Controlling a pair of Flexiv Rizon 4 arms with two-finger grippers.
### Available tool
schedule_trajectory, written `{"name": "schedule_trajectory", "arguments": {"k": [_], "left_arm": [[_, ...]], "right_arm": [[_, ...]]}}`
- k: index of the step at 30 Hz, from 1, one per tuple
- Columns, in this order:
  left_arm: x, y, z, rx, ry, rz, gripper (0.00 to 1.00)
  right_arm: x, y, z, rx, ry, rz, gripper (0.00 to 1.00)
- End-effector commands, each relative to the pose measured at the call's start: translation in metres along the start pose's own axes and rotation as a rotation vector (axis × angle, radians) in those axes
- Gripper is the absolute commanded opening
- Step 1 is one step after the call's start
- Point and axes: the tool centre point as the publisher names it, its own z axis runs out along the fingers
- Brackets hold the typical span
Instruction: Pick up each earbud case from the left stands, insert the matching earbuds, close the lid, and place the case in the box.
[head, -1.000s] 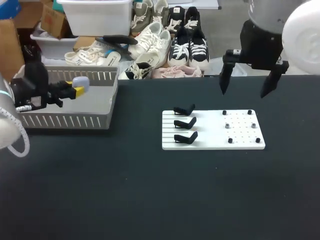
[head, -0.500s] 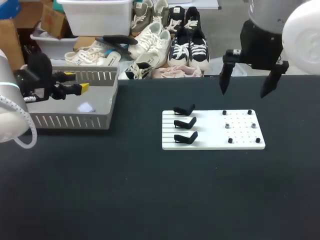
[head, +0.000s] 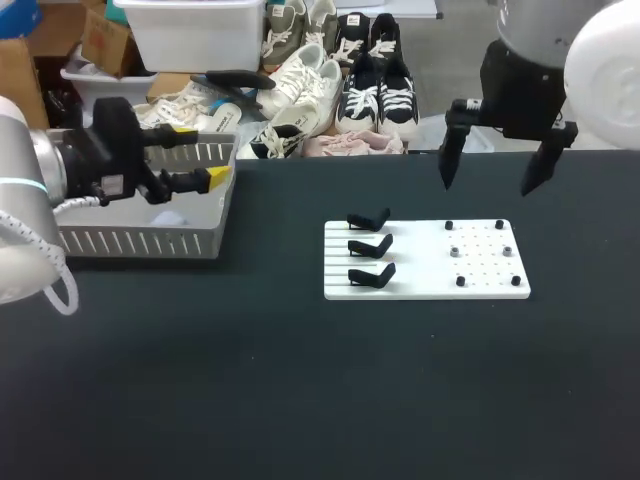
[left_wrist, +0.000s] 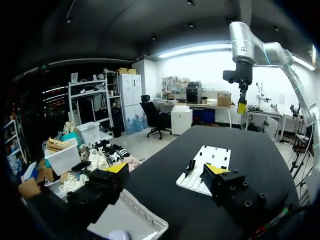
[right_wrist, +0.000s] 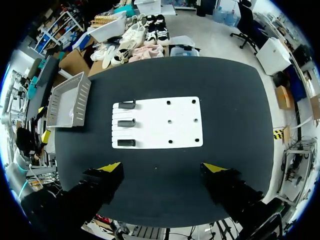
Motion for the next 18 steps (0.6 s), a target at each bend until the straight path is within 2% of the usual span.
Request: {"name": "schedule_trajectory", "arguments": {"k": [1,3,18], "left_arm": [[-0.004,-0.029,0.007,-0.006,-0.015,0.002,1.00],[-0.006,-0.042,0.012,0.021,-0.036,-0.002,1.00],[-0.006,-0.042,0.012,0.021,-0.036,-0.002,1.00]], "right_arm": [[0.002,0.000,0.000,0.001,-0.005,0.003,1.00],[0.002,0.000,0.000,0.001,-0.005,0.003,1.00],[0.002,0.000,0.000,0.001,-0.005,0.003,1.00]]}}
